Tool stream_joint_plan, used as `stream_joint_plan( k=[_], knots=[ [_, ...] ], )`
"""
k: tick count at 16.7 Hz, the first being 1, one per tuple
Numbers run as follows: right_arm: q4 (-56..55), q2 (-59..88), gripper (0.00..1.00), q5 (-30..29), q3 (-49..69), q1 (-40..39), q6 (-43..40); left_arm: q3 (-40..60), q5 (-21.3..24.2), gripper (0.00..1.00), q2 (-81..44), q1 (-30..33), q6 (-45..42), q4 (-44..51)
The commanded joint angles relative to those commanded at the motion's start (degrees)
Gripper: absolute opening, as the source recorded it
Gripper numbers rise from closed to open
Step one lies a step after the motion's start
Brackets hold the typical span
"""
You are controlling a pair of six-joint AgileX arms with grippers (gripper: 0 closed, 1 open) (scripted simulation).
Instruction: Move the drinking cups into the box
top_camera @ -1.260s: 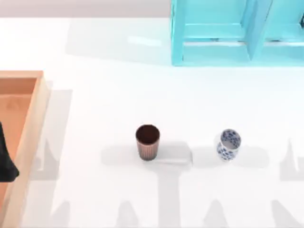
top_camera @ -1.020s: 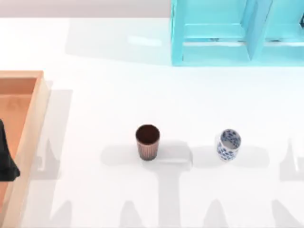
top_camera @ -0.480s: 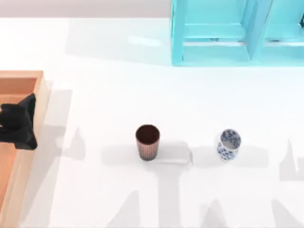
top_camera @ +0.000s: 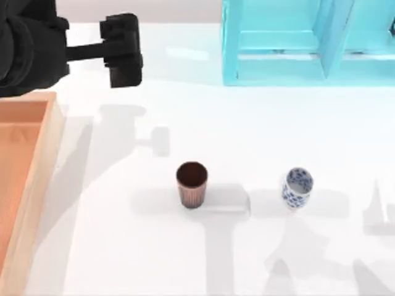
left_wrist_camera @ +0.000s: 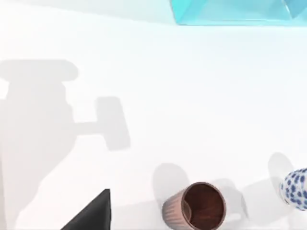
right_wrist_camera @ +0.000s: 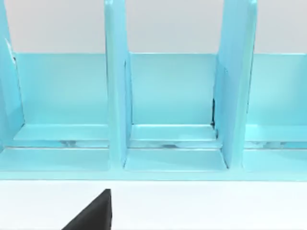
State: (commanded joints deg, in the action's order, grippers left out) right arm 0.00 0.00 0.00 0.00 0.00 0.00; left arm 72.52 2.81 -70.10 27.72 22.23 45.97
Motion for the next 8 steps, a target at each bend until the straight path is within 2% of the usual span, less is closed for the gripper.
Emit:
stream_joint_plan(
  k=[4,8],
  knots=[
    [0.0,0.0,1.0,0.0,0.0,0.0,0.0,19.9,-0.3,1.0,-21.0,6.4,7.4,13.8],
    [0.0,0.0,1.0,0.0,0.0,0.0,0.0,35.1,-1.1,1.0,-39.6,11.3,13.5,26.2]
  ],
)
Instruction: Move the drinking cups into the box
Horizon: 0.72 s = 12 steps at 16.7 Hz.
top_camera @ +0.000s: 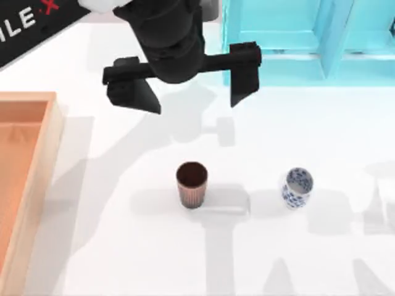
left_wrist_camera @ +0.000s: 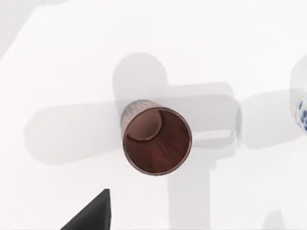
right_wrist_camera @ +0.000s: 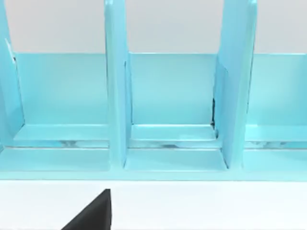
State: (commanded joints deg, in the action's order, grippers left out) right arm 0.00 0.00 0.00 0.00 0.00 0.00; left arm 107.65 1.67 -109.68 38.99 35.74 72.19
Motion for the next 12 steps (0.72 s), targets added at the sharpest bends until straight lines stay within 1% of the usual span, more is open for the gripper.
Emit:
stream_joint_plan(
  k=[3,5,7,12],
  knots=[
    [0.0,0.0,1.0,0.0,0.0,0.0,0.0,7.7,-0.8,1.0,-10.3,2.3,3.2,7.2],
    [0.0,0.0,1.0,0.0,0.0,0.0,0.0,10.7,-1.2,1.0,-14.4,3.2,4.5,10.2],
    [0.0,0.0,1.0,0.0,0.0,0.0,0.0,12.0,-1.4,1.0,-16.2,3.5,5.1,11.6],
    [0.0,0.0,1.0,0.0,0.0,0.0,0.0,11.8,-1.3,1.0,-16.1,3.2,5.0,11.5]
  ],
)
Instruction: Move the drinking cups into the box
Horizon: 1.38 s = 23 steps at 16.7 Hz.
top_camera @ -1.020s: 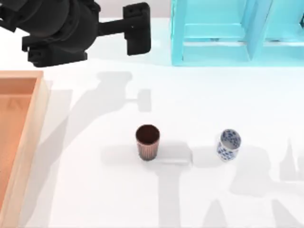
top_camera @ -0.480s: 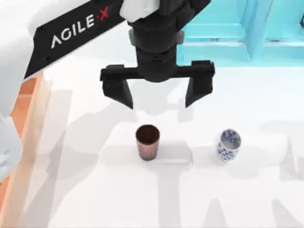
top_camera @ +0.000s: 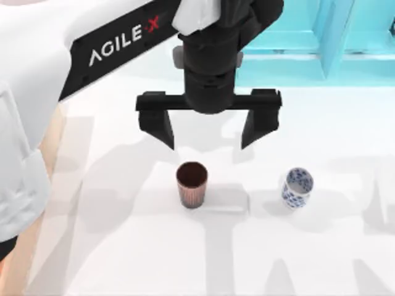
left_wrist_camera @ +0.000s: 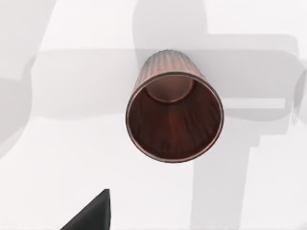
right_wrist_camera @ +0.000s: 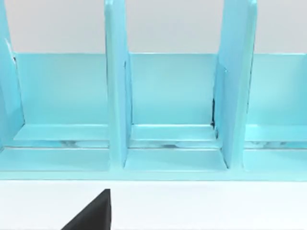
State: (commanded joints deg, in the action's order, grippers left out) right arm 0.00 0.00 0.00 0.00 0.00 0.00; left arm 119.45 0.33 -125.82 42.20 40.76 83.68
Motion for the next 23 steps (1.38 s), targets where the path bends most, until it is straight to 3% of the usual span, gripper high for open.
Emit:
stream_joint_plan(
  k=[4,10,16,23],
  knots=[
    [0.0,0.0,1.0,0.0,0.0,0.0,0.0,-4.1,-0.1,1.0,-0.2,0.1,-0.2,-4.1],
    [0.0,0.0,1.0,0.0,0.0,0.0,0.0,-18.3,-0.1,1.0,-1.4,0.1,-0.1,-19.9],
    [0.0,0.0,1.0,0.0,0.0,0.0,0.0,-20.1,-0.1,1.0,-1.6,0.2,-0.1,-21.7],
    [0.0,0.0,1.0,0.0,0.0,0.0,0.0,-20.1,-0.1,0.47,-1.6,0.2,-0.1,-21.7]
  ],
)
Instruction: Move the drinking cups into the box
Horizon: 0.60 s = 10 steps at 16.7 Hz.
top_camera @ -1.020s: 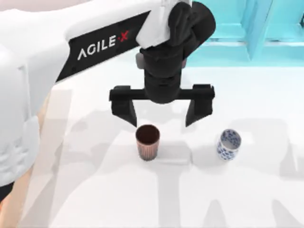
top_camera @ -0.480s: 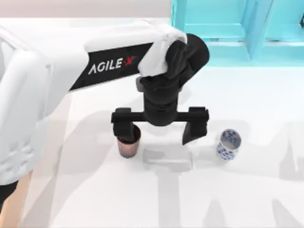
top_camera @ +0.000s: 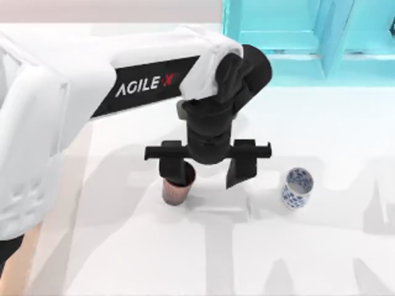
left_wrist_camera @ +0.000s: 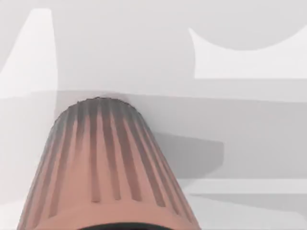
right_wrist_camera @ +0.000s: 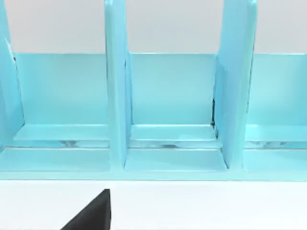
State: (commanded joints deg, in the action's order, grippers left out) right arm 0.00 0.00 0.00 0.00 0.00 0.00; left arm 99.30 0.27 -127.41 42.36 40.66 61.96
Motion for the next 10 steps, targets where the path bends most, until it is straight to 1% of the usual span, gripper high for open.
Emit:
stream_joint_plan(
  k=[6,7,10],
  knots=[
    [0.0,0.0,1.0,0.0,0.0,0.0,0.0,0.0,0.0,0.02,0.0,0.0,0.0,0.0],
    [0.0,0.0,1.0,0.0,0.0,0.0,0.0,0.0,0.0,0.0,0.0,0.0,0.0,0.0],
    [0.0,0.0,1.0,0.0,0.0,0.0,0.0,0.0,0.0,0.0,0.0,0.0,0.0,0.0]
  ],
)
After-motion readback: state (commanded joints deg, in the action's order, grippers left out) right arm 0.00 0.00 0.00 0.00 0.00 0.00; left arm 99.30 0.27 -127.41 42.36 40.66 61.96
